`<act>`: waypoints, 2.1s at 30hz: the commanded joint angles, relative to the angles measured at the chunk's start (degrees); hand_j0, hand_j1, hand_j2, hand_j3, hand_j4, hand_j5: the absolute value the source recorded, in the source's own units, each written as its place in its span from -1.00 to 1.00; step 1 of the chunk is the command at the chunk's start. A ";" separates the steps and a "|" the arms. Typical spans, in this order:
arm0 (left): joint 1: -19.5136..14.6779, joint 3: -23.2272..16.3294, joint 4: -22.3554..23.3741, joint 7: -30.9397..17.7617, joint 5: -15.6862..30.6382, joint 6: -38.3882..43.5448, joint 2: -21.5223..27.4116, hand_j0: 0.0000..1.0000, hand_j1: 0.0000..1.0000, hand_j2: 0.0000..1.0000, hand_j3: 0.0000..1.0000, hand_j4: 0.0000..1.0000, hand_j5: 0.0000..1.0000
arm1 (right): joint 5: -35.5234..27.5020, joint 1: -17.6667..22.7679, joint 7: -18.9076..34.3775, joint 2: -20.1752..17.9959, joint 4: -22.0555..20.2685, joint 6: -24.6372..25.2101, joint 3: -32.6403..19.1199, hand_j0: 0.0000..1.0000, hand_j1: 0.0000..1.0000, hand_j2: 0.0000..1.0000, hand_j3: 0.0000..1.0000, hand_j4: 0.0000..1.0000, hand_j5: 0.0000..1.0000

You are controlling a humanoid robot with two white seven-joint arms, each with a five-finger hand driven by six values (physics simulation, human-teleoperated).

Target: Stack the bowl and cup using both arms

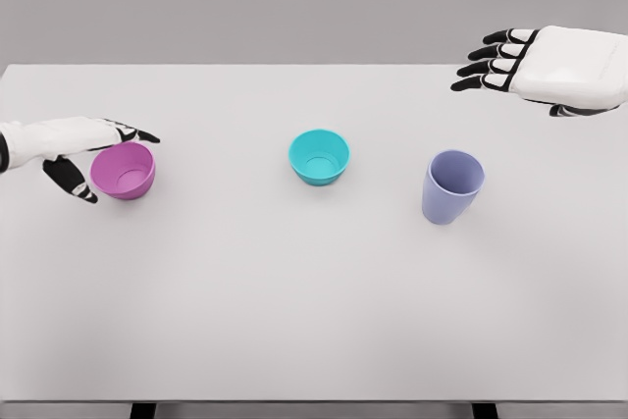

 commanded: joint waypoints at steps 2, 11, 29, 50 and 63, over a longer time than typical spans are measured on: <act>0.00 0.03 0.42 0.02 -0.47 0.02 -0.80 1.00 1.00 1.00 1.00 1.00 1.00 | -0.18 0.00 -0.03 -0.04 0.00 0.15 -0.02 1.00 1.00 1.00 1.00 1.00 1.00; 0.00 -0.06 2.97 0.02 -1.97 -0.33 -2.56 1.00 1.00 1.00 1.00 1.00 1.00 | -0.18 0.00 -0.03 -0.04 0.00 0.15 -0.11 1.00 1.00 1.00 1.00 1.00 1.00; 0.00 -0.06 4.03 0.02 -3.99 -0.60 -4.23 1.00 1.00 1.00 1.00 1.00 1.00 | -0.18 0.09 -0.03 -0.13 0.09 0.15 -0.37 1.00 1.00 1.00 1.00 1.00 1.00; 0.26 -0.50 4.73 0.02 -4.51 -0.51 -4.84 0.65 0.65 0.65 0.65 0.65 0.65 | -0.18 0.18 -0.03 -0.04 0.09 0.15 -0.46 1.00 1.00 1.00 1.00 1.00 1.00; -0.09 0.20 2.27 0.02 -3.90 -0.16 -4.49 0.31 0.31 0.31 0.31 0.31 0.31 | -0.18 0.18 -0.03 -0.13 0.53 0.15 -0.37 1.00 1.00 1.00 1.00 1.00 1.00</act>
